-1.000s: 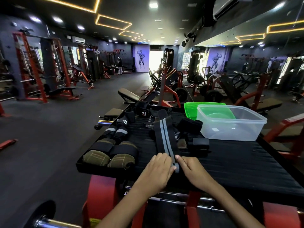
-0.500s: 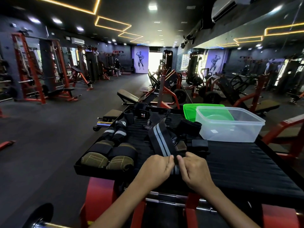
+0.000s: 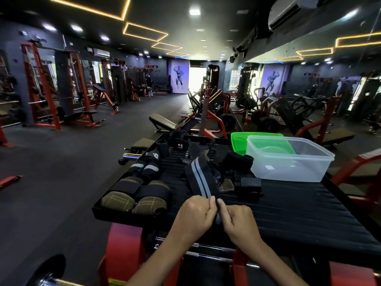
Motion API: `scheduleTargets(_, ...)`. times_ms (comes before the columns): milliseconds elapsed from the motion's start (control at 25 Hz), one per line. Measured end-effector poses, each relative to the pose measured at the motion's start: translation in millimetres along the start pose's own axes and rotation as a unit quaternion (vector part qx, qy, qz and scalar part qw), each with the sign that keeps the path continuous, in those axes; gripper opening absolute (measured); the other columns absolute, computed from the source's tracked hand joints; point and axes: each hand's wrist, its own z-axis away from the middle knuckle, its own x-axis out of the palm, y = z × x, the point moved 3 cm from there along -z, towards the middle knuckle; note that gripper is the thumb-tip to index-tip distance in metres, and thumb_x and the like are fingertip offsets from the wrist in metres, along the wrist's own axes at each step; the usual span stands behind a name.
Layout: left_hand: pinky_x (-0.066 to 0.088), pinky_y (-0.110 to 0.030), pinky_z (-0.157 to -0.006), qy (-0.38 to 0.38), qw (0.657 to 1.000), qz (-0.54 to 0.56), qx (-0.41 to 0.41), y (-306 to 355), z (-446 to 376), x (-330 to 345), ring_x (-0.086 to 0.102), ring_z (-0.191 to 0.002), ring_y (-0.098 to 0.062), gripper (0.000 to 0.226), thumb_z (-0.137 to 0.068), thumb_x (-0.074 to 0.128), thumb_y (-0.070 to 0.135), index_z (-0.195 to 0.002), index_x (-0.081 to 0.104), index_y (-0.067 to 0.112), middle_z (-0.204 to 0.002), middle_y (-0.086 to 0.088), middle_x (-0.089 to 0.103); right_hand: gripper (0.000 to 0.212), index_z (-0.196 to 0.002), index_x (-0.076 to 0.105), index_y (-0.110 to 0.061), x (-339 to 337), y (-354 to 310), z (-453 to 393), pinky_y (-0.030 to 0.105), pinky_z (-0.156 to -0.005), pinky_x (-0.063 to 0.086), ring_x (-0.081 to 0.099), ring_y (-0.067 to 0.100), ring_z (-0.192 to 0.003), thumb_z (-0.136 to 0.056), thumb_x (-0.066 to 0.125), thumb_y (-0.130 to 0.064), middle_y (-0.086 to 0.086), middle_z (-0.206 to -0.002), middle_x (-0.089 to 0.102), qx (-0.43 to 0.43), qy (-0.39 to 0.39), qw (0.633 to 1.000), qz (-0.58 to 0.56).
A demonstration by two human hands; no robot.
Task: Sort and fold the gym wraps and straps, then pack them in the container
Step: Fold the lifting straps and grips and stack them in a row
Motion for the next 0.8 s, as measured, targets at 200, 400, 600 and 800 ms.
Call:
scheduleTargets(200, 0.031, -0.023, -0.054, 0.061, 0.998, 0.004, -0.004, 5.3, 0.2, -4.7, 0.037, -0.05, -0.013, 0.05, -0.101, 0.031, 0.021, -0.054, 0.044, 0.008, -0.05, -0.004, 0.042, 0.067, -0.029, 0.038, -0.018, 12.6, 3.8, -1.2, 0.022, -0.044, 0.02, 0.028, 0.007, -0.032, -0.095, 0.049, -0.019, -0.006, -0.029, 0.029, 0.118, -0.007, 0.981, -0.157)
scheduleTargets(400, 0.033, -0.022, -0.048, 0.055, 0.998, -0.007, 0.001, 3.1, 1.8, -2.3, 0.039, -0.039, -0.013, 0.061, -0.102, 0.026, 0.023, -0.047, 0.046, 0.008, -0.042, -0.003, 0.042, 0.044, -0.052, 0.045, -0.022, -1.1, -5.9, 11.2, 0.018, -0.047, 0.028, 0.035, 0.003, -0.046, -0.092, 0.049, -0.038, -0.009, -0.046, 0.036, 0.02, -0.014, 0.994, -0.11)
scheduleTargets(600, 0.029, -0.018, -0.055, 0.048, 0.995, 0.082, -0.018, 13.7, 6.2, -1.4, 0.032, -0.054, -0.006, 0.048, -0.101, 0.031, 0.024, -0.056, 0.041, 0.01, -0.052, -0.001, 0.039, 0.056, -0.045, 0.04, -0.018, -1.3, 1.2, 4.0, 0.021, -0.044, 0.023, 0.028, 0.006, -0.038, -0.099, 0.04, -0.032, -0.008, -0.042, 0.032, 0.11, -0.026, 0.988, -0.101)
scheduleTargets(800, 0.026, -0.02, -0.042, -0.031, 0.984, 0.077, -0.156, 4.8, -1.9, -3.8, 0.04, -0.036, -0.017, 0.053, -0.092, 0.036, 0.026, -0.04, 0.03, 0.019, -0.036, 0.007, 0.032, 0.052, -0.047, 0.039, -0.024, -12.6, -17.7, 10.9, 0.022, -0.044, 0.024, 0.031, 0.006, -0.041, -0.098, 0.04, -0.036, -0.008, -0.042, 0.033, 0.045, -0.029, 0.996, -0.069)
